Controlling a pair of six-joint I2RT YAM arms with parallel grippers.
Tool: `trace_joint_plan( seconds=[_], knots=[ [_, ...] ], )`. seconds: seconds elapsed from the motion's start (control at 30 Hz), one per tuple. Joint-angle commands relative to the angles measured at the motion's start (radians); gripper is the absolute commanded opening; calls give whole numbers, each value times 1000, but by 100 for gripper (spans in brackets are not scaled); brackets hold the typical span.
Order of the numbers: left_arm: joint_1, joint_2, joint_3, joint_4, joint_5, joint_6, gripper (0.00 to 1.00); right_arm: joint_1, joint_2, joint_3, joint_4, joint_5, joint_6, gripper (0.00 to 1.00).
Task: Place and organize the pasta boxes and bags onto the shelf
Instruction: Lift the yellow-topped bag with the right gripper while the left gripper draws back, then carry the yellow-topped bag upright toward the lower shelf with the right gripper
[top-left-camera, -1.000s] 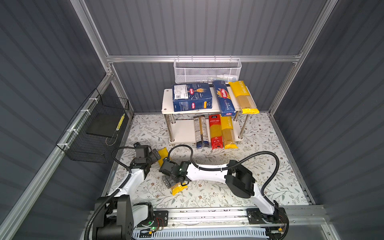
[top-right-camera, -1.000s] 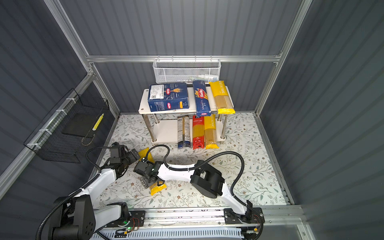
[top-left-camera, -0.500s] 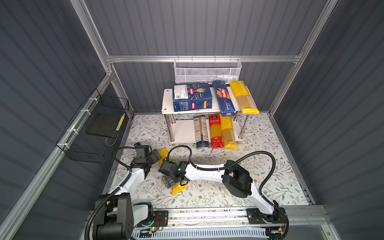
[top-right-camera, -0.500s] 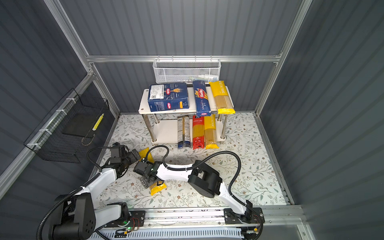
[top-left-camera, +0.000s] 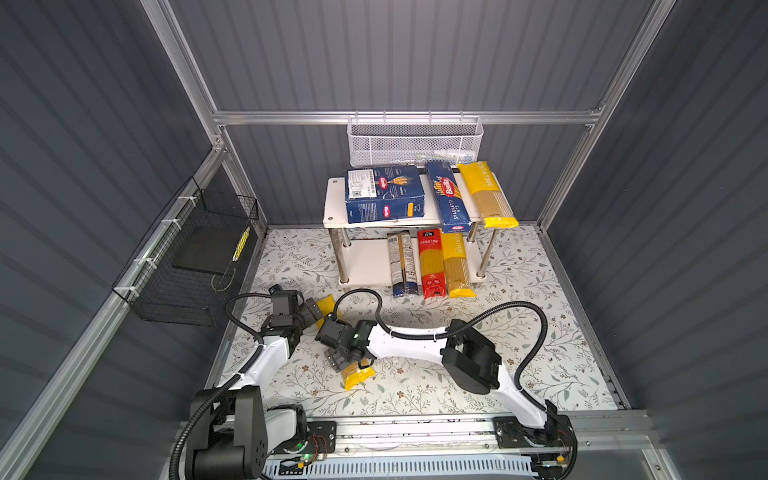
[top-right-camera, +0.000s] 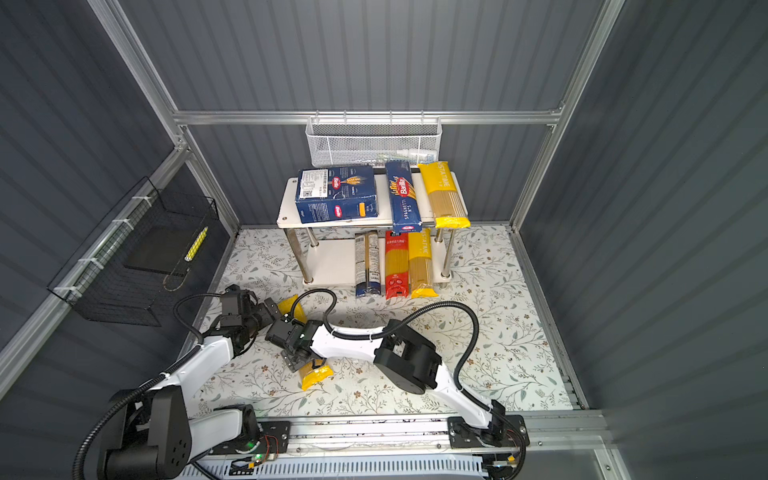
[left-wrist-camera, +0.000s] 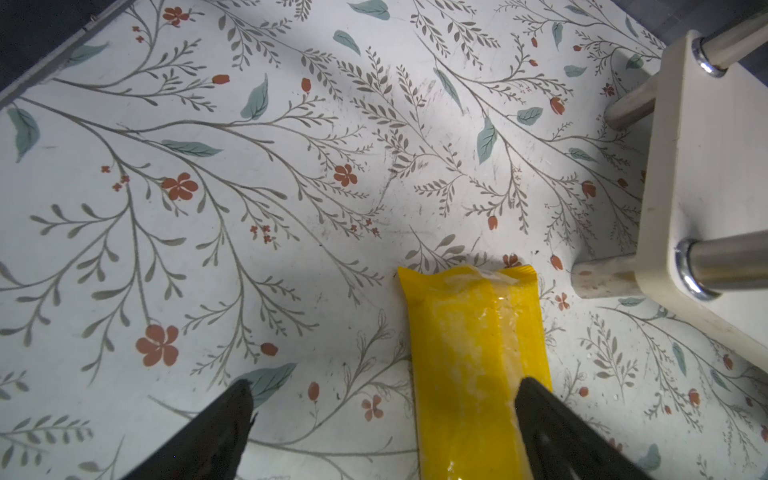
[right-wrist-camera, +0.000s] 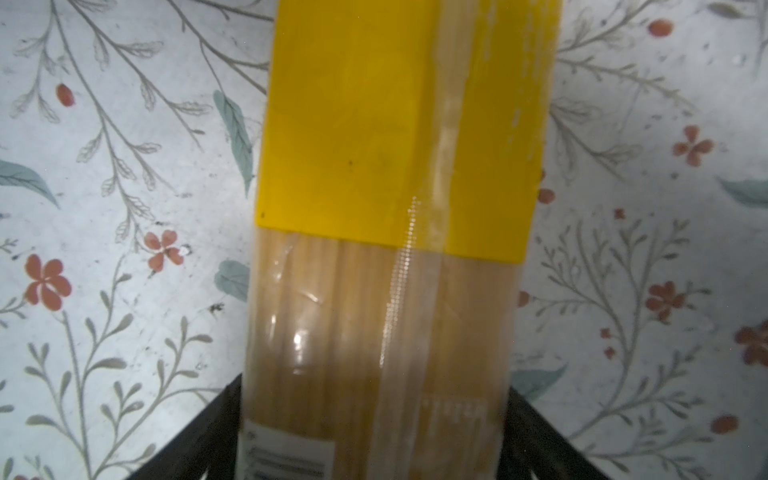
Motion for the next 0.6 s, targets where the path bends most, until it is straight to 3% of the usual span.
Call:
trace_joint_plan(
  seconds=[0.0, 0.17, 0.57],
  knots=[
    [8, -6, -9, 14, 18, -3, 100, -6, 26, -41, -59, -22, 2, 79],
    [8, -8, -6, 15, 40, -1, 100, -21, -35, -168, 93, -118, 14, 69],
    [8, -31, -12, 18, 33, 2, 100, -31, -127, -306, 197, -150, 19, 52]
  ],
)
